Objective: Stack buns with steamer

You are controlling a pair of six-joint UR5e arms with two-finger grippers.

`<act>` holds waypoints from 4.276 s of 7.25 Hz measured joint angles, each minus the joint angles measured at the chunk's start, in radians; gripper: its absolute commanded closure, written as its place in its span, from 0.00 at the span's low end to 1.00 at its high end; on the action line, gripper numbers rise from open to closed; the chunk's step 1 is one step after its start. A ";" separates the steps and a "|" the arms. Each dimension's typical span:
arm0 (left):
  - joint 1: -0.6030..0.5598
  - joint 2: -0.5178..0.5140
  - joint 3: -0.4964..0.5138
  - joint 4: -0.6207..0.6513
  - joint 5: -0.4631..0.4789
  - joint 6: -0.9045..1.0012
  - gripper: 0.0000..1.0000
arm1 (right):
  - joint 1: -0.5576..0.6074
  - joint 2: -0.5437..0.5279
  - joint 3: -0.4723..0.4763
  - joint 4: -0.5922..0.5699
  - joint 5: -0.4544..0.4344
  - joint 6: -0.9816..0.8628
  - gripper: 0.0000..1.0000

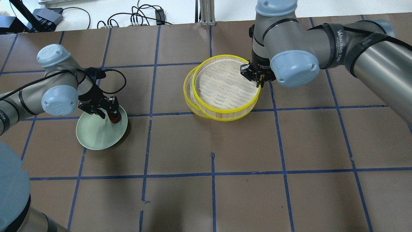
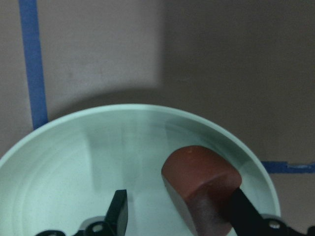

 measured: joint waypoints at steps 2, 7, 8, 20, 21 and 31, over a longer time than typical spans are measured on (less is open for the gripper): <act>0.000 0.011 0.007 -0.001 0.003 0.005 0.99 | 0.004 0.002 0.000 0.000 -0.003 0.003 0.92; -0.016 0.072 0.171 -0.209 0.004 0.005 1.00 | 0.027 0.109 -0.059 -0.061 -0.043 0.048 0.92; -0.033 0.074 0.207 -0.250 0.004 -0.006 1.00 | 0.028 0.129 -0.073 -0.074 -0.047 0.067 0.92; -0.075 0.075 0.233 -0.278 0.002 -0.050 1.00 | 0.084 0.168 -0.086 -0.117 -0.038 0.173 0.86; -0.075 0.075 0.233 -0.277 0.002 -0.050 1.00 | 0.085 0.170 -0.088 -0.117 -0.039 0.169 0.86; -0.075 0.077 0.233 -0.279 0.002 -0.050 1.00 | 0.082 0.173 -0.090 -0.124 -0.040 0.148 0.34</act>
